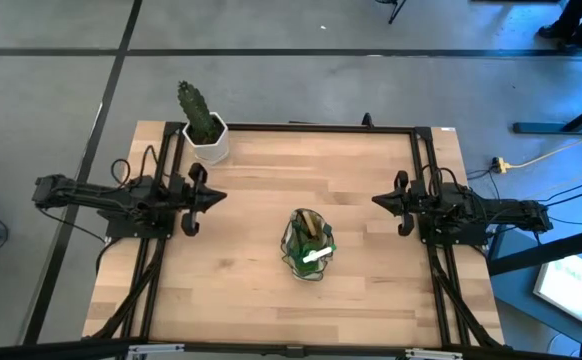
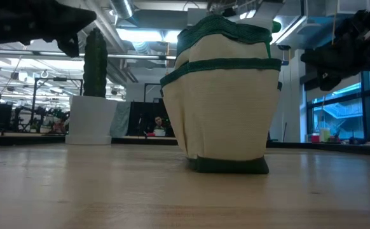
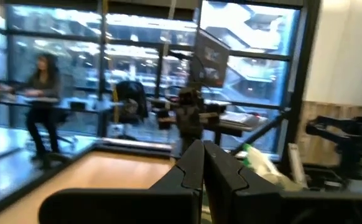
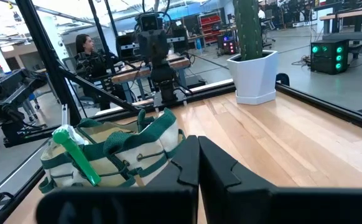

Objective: Pick & Place Garden tools in Gardening bag
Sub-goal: Return to Home Position

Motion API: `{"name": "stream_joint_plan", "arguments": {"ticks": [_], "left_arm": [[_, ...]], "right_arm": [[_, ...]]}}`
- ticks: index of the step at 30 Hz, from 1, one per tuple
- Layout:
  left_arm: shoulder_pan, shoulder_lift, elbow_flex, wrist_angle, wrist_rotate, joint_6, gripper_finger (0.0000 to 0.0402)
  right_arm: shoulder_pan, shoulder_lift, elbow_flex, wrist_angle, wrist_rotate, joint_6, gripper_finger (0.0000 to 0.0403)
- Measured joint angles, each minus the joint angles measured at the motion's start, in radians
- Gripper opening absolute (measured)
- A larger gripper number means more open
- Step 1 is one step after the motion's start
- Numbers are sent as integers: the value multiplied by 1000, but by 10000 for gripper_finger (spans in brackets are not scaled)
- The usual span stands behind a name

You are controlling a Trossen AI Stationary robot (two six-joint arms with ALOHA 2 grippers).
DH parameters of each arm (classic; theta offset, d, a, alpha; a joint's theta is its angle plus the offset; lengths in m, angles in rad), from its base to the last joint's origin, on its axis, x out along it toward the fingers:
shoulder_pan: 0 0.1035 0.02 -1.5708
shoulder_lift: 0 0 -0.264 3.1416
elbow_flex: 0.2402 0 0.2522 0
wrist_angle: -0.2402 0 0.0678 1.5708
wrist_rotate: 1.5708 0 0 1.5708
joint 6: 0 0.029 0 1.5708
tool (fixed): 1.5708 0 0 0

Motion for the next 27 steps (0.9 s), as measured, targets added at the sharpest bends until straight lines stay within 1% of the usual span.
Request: {"name": "stream_joint_plan", "arguments": {"ticks": [2,4,11,14,18,23,27], "left_arm": [[0,-45,0,-50,-32,20,2],[0,-96,0,-129,-42,17,2],[0,-261,0,-373,-41,5,2],[0,-316,0,-476,-8,27,2],[0,-320,0,-546,11,29,2],[0,-320,0,-578,-16,72,2],[0,-318,3,-657,-12,94,2]], "right_arm": [[0,0,0,0,0,0,3],[0,0,0,0,0,0,3],[0,0,0,0,0,0,3],[0,0,0,0,0,0,3],[0,0,0,0,0,0,3],[0,0,0,0,1,0,3],[0,0,0,0,2,0,3]]}}
